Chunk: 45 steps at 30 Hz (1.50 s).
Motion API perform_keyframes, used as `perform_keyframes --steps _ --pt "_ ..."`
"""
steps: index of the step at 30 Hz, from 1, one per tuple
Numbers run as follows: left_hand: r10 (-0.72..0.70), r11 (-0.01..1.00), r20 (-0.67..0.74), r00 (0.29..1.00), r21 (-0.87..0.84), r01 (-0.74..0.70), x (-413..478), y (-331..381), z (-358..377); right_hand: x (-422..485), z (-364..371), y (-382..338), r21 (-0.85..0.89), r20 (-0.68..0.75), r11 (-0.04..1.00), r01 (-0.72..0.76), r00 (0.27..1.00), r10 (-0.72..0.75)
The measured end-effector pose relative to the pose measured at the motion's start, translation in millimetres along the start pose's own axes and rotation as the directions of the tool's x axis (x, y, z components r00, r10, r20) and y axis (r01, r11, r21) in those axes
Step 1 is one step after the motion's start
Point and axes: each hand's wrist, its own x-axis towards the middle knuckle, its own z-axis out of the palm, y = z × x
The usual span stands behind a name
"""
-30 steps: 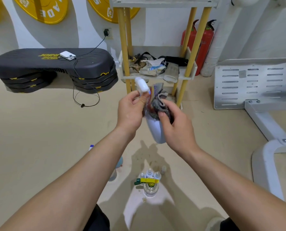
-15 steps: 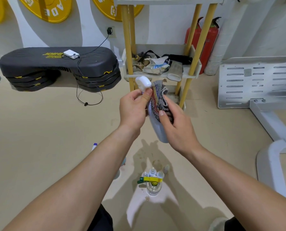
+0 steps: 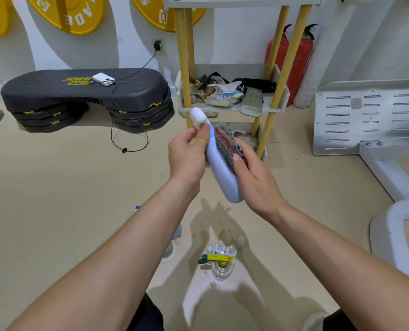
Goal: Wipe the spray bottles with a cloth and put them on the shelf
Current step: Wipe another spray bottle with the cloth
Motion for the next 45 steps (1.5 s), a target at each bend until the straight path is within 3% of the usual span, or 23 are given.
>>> perform_keyframes --steps 3,6,9,12,15,18,21,24,28,30,33,35,41,45 --pt "-0.004 1.0 -0.004 1.0 0.024 0.004 -2.5 -4.3 4.5 2.5 4.8 -3.6 -0.108 0.04 0.989 0.099 0.995 -0.096" --pt "0.02 1.0 -0.066 0.998 0.019 -0.019 1.1 1.9 5.8 -3.9 10.2 -3.9 -0.088 0.007 0.992 0.087 0.996 -0.087" --pt "-0.031 0.999 -0.098 0.995 -0.035 0.028 7.2 9.6 3.1 -12.9 14.1 -3.0 0.127 -0.008 0.992 -0.028 1.0 0.029" --pt "-0.107 0.984 -0.04 0.993 -0.149 0.1 7.1 14.2 2.9 -10.8 14.2 -2.6 0.36 0.007 0.919 -0.163 0.985 0.172" --pt "-0.122 0.973 0.028 0.992 -0.194 0.125 3.7 15.0 6.3 -3.5 10.6 -7.6 0.45 -0.01 0.85 -0.274 0.95 0.312" --pt "-0.08 0.99 0.042 0.996 -0.11 0.084 3.1 11.3 5.9 -0.5 9.4 -13.7 0.46 -0.015 0.825 -0.327 0.927 0.375" --pt "-0.026 1.0 0.038 0.999 -0.004 0.026 4.7 9.1 2.1 -2.4 14.2 -17.8 0.342 -0.045 0.908 -0.24 0.962 0.271" --pt "-0.033 0.999 0.016 0.999 -0.023 0.034 6.9 8.5 -0.9 -9.1 19.5 -18.7 0.142 -0.031 0.986 -0.092 0.995 0.098" --pt "0.016 0.998 -0.025 1.0 -0.065 -0.018 12.0 7.2 -2.2 -24.8 27.8 -22.7 -0.158 -0.068 0.983 0.092 0.992 -0.104" --pt "0.001 0.988 0.031 1.0 -0.153 0.004 13.5 6.1 -1.4 -34.1 31.6 -26.5 -0.298 -0.057 0.948 0.113 0.989 -0.136" --pt "-0.041 0.976 0.194 0.98 -0.202 0.081 7.9 5.1 2.8 -32.1 30.8 -31.9 -0.351 -0.066 0.932 0.087 0.991 -0.117" --pt "-0.047 0.978 0.229 0.972 -0.189 0.091 1.7 4.8 7.4 -24.7 27.8 -34.9 -0.313 -0.088 0.947 0.08 0.99 -0.112" --pt "0.133 0.988 0.147 0.98 0.06 -0.143 3.8 6.0 6.5 -21.7 22.4 -37.7 -0.091 -0.121 0.996 -0.014 0.993 0.003" --pt "0.14 0.988 0.096 0.985 0.048 -0.145 11.0 15.9 -1.0 -20.2 18.9 -27.7 0.25 -0.046 0.948 -0.197 0.976 0.215"
